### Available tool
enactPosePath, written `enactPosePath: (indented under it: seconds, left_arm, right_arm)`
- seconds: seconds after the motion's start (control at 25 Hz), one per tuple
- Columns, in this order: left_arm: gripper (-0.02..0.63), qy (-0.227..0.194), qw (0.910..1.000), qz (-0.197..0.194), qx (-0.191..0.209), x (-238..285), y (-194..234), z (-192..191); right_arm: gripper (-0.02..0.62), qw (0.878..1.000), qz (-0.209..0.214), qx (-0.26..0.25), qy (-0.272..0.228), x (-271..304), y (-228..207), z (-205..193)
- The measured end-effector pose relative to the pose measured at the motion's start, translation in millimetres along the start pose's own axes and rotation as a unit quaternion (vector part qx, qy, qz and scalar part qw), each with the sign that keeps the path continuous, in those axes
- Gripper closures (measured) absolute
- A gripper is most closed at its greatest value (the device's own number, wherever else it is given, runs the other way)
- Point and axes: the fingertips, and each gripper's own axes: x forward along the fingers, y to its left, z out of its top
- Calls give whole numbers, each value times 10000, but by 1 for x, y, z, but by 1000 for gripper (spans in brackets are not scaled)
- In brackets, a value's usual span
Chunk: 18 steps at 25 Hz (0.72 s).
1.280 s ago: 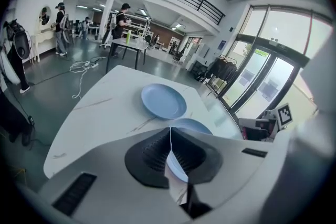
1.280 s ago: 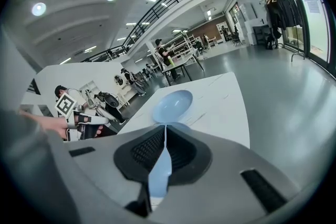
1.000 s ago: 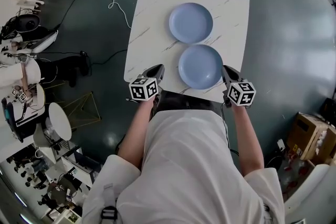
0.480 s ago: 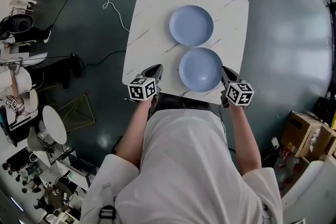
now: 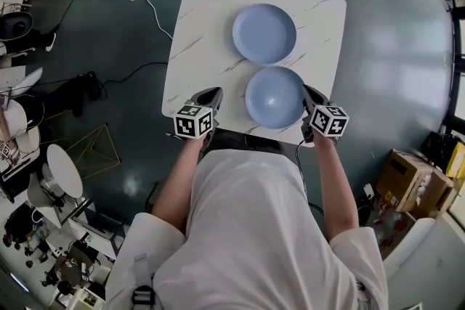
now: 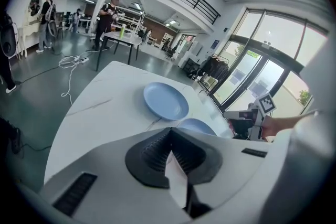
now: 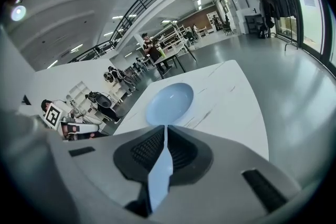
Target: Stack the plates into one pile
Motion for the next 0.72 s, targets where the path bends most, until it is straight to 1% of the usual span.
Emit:
enactPosePath:
  seconds: [0.28, 0.4, 0.52, 0.56, 0.64, 0.72]
  left_arm:
    - [592, 266, 9993, -228, 98, 23, 0, -4]
    - [592, 317, 9990, -288, 124, 28, -2, -3]
    - [592, 324, 9990, -293, 121, 31, -1, -1]
    - [592, 329, 9990, -286, 120, 30, 1, 0]
    - [592, 349, 9990, -263, 112, 30, 6, 1]
    - [592, 382, 9989, -238, 87, 30, 11, 0]
  right_arm:
    - [566, 9997, -37, 205, 148, 31, -10, 13]
    - [565, 9987, 26, 445, 255, 42, -17, 15]
    - [565, 9978, 32, 513, 423, 53, -27, 17]
    - [561, 9973, 39, 541, 487, 58, -30, 18]
    - [524, 9959, 86, 647, 628, 69, -34, 19]
    - [509, 9941, 128, 749, 779, 80, -37, 22]
